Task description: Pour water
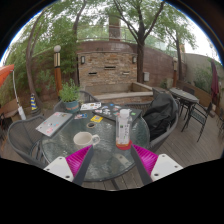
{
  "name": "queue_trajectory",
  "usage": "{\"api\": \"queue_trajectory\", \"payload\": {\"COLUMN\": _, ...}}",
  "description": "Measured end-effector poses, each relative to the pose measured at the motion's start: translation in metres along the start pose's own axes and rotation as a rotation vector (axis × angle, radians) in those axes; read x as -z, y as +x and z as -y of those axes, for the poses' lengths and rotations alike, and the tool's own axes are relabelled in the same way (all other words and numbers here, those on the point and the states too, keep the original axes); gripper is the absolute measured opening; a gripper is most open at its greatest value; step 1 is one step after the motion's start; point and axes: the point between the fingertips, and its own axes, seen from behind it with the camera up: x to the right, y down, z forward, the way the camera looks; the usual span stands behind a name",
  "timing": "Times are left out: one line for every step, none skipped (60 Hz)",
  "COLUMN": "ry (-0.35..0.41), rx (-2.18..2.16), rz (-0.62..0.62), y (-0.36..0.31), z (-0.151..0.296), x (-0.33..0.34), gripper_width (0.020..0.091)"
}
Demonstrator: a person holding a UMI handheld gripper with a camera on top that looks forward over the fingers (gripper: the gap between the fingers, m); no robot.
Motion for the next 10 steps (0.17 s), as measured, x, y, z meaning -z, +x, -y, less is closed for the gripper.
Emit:
{"api": "queue_trajectory", "payload": {"ry": -0.007, "rx": -0.008, "rz": 0.002, "y": -0.003, "z": -0.001, "x": 0.01, "gripper_width": 0.0835}}
{"api": "queue_trajectory", "payload": {"ry": -0.012, "rx": -0.015, "rz": 0.006, "y": -0.007, "z": -0.002, "x": 0.019, "gripper_width": 0.0837}}
{"api": "queue_trajectory", "payload": {"ry": -0.017, "rx": -0.021, "rz": 0.012, "y": -0.011, "z": -0.004, "x": 0.028, "gripper_width": 0.0838}}
{"api": "queue_trajectory", "payload": {"ry": -0.021, "rx": -0.027, "rz": 0.017, "y": -0.015, "z": -0.005, "x": 0.04, "gripper_width": 0.0837}}
{"api": "queue_trajectory", "payload": {"ry": -0.025, "rx": -0.032, "rz": 0.02, "y": -0.022, "z": -0.005, "x": 0.051, "gripper_width": 0.0836}}
{"api": "queue_trajectory", "payload": {"ry": -0.029, "rx": -0.034, "rz": 0.023, "y": -0.025, "z": -0.006, "x": 0.059, "gripper_width": 0.0836}}
{"api": "queue_trajectory", "payload": {"ry": -0.033, "rx": -0.034, "rz": 0.026, "y": -0.028, "z": -0.007, "x": 0.066, "gripper_width": 0.0836}}
{"api": "queue_trajectory", "payload": {"ry": -0.037, "rx": -0.03, "rz": 0.027, "y": -0.03, "z": -0.008, "x": 0.073, "gripper_width": 0.0839}}
{"api": "queue_trajectory", "payload": {"ry": -0.043, "rx": -0.025, "rz": 0.026, "y": -0.032, "z": -0.009, "x": 0.08, "gripper_width": 0.0838}}
{"api": "queue_trajectory", "payload": {"ry": -0.049, "rx": -0.021, "rz": 0.023, "y": -0.032, "z": -0.011, "x": 0.087, "gripper_width": 0.0835}}
